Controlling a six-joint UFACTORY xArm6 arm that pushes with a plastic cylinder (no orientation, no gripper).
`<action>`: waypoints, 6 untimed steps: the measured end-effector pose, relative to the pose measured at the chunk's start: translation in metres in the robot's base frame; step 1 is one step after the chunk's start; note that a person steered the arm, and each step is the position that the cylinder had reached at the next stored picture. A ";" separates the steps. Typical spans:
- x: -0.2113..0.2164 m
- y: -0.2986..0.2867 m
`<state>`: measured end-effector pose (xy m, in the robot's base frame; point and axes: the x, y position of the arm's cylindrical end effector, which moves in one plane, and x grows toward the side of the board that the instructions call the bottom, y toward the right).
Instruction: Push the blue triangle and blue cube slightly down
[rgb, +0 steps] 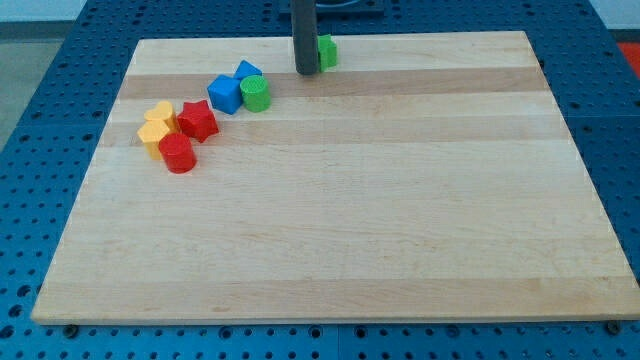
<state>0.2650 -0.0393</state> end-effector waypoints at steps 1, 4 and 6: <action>0.004 -0.015; 0.004 -0.085; 0.004 -0.102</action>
